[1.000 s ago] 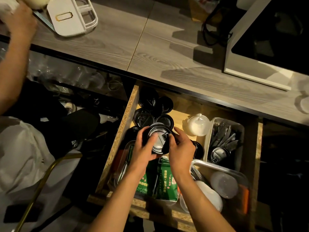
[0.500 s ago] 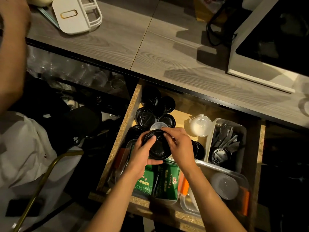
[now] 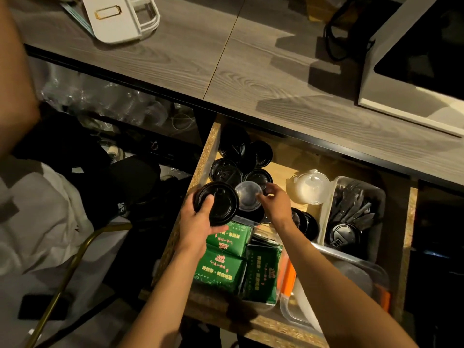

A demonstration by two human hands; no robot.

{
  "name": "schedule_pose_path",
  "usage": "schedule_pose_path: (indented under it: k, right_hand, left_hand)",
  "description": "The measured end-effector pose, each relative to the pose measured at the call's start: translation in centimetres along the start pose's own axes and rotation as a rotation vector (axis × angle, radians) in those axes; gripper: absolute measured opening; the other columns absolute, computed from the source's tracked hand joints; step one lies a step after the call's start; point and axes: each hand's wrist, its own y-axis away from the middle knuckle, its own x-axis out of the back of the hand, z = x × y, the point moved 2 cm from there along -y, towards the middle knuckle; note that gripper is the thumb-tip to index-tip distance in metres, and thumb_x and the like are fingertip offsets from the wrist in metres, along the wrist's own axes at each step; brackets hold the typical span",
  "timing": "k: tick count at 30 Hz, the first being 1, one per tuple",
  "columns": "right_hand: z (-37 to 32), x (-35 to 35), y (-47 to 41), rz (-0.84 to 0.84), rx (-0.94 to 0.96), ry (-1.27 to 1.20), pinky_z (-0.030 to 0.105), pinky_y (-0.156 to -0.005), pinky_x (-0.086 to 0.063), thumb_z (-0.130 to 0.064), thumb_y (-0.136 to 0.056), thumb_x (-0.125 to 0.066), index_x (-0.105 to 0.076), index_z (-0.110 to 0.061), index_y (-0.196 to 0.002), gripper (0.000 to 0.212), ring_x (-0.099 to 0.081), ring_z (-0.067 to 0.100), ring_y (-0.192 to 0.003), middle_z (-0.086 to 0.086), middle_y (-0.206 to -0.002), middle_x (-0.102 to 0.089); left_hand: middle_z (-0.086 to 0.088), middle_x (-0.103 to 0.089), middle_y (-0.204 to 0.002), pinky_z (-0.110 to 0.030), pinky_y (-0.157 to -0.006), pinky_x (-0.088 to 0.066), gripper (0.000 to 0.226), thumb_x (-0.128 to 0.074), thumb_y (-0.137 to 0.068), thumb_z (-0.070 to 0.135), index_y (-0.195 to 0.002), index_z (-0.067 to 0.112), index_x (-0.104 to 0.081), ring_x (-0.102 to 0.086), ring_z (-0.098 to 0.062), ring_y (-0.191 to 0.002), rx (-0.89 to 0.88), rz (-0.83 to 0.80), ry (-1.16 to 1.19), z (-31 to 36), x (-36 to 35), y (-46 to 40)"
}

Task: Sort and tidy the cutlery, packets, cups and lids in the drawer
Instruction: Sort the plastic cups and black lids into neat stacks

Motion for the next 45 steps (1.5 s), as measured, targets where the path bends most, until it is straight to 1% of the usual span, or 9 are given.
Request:
schedule_pose_path:
  k: [5,9,13,15,21,27,33,37,45]
  right_hand:
    - [0.8,-0.3,-1.0,0.068,-0.034,0.037,0.028,-0.077,-0.052,-0.012,-0.089,-0.07,-0.074,-0.004,-0.103,0.017,-0.066,0.019,-0.087,0.014,-0.102,-0.074]
    - [0.5,1.3,0.9,0.237,-0.076,-0.246,0.015,-0.059,-0.049,-0.011,-0.092,-0.065,-0.072,-0.003,-0.108,0.02,-0.065,0.019,-0.084,0.009,-0.098,-0.073]
    - [-0.6,4.0,4.8,0.402,-0.028,-0.49,0.029,-0.077,-0.052,-0.016,-0.094,-0.063,-0.075,-0.012,-0.102,0.016,-0.067,0.018,-0.085,0.003,-0.092,-0.075]
    - [-1.0,5.5,7.1,0.434,0.014,-0.536,0.033,-0.076,-0.055,-0.015,-0.093,-0.062,-0.075,-0.021,-0.097,0.015,-0.069,0.018,-0.082,-0.003,-0.086,-0.074]
    - [-0.1,9.0,13.6,0.567,0.06,-0.711,0.032,-0.078,-0.058,-0.012,-0.093,-0.062,-0.074,-0.014,-0.105,0.017,-0.07,0.014,-0.089,-0.002,-0.092,-0.075]
    - [4.0,11.7,18.7,0.715,0.032,-0.641,0.031,-0.081,-0.057,-0.014,-0.09,-0.068,-0.074,-0.032,-0.093,0.019,-0.07,0.01,-0.089,-0.008,-0.088,-0.075]
    - [11.0,13.0,22.9,0.762,-0.094,-0.523,0.04,-0.082,-0.059,-0.013,-0.086,-0.072,-0.077,-0.017,-0.098,0.013,-0.071,0.009,-0.082,-0.006,-0.086,-0.075]
    - [14.9,13.5,24.4,0.775,-0.165,-0.456,0.031,-0.077,-0.058,-0.018,-0.087,-0.072,-0.076,-0.014,-0.098,0.012,-0.068,0.004,-0.076,-0.009,-0.081,-0.071]
    - [21.7,15.3,25.1,0.833,-0.319,-0.432,0.032,-0.07,-0.052,-0.009,-0.089,-0.065,-0.071,-0.007,-0.098,0.012,-0.067,0.029,-0.084,0.012,-0.089,-0.071]
  left_hand:
    - [0.005,-0.054,-0.115,-0.035,-0.055,-0.061,0.032,-0.057,-0.1,0.022,-0.132,0.024,-0.052,-0.062,-0.021,-0.099,-0.015,-0.019,0.013,0.3,-0.8,0.0]
    - [0.0,-0.054,-0.122,-0.037,-0.058,-0.061,0.035,-0.057,-0.1,0.023,-0.135,0.024,-0.051,-0.06,-0.029,-0.108,-0.008,-0.012,0.024,0.6,-0.9,0.3]
    - [-0.006,-0.051,-0.133,-0.04,-0.06,-0.062,0.033,-0.056,-0.1,0.021,-0.133,0.023,-0.051,-0.056,-0.032,-0.118,-0.011,-0.055,-0.017,1.2,-1.7,1.1]
    - [-0.008,-0.049,-0.138,-0.042,-0.061,-0.062,0.031,-0.057,-0.1,0.022,-0.13,0.026,-0.051,-0.055,-0.031,-0.12,-0.013,-0.116,-0.04,1.3,-2.6,1.9]
    - [0.004,-0.044,-0.13,-0.035,-0.06,-0.062,0.03,-0.058,-0.099,0.027,-0.125,0.037,-0.046,-0.053,-0.016,-0.111,-0.044,-0.298,-0.104,1.4,-6.0,6.1]
    - [-0.001,-0.046,-0.14,-0.037,-0.06,-0.061,0.028,-0.057,-0.1,0.025,-0.125,0.036,-0.05,-0.053,-0.029,-0.122,-0.044,-0.389,-0.236,-0.6,-7.1,9.7]
    - [-0.007,-0.05,-0.139,-0.04,-0.059,-0.062,0.027,-0.058,-0.1,0.025,-0.124,0.035,-0.052,-0.055,-0.035,-0.121,0.012,-0.392,-0.287,-5.6,-7.5,13.6]
    - [-0.009,-0.048,-0.143,-0.042,-0.059,-0.061,0.034,-0.06,-0.099,0.026,-0.131,0.029,-0.052,-0.056,-0.036,-0.121,0.071,-0.379,-0.299,-9.8,-7.6,15.7]
    - [-0.004,-0.049,-0.139,-0.038,-0.058,-0.061,0.029,-0.057,-0.1,0.024,-0.127,0.034,-0.053,-0.055,-0.028,-0.119,0.016,-0.353,-0.297,-13.5,-8.4,18.2]
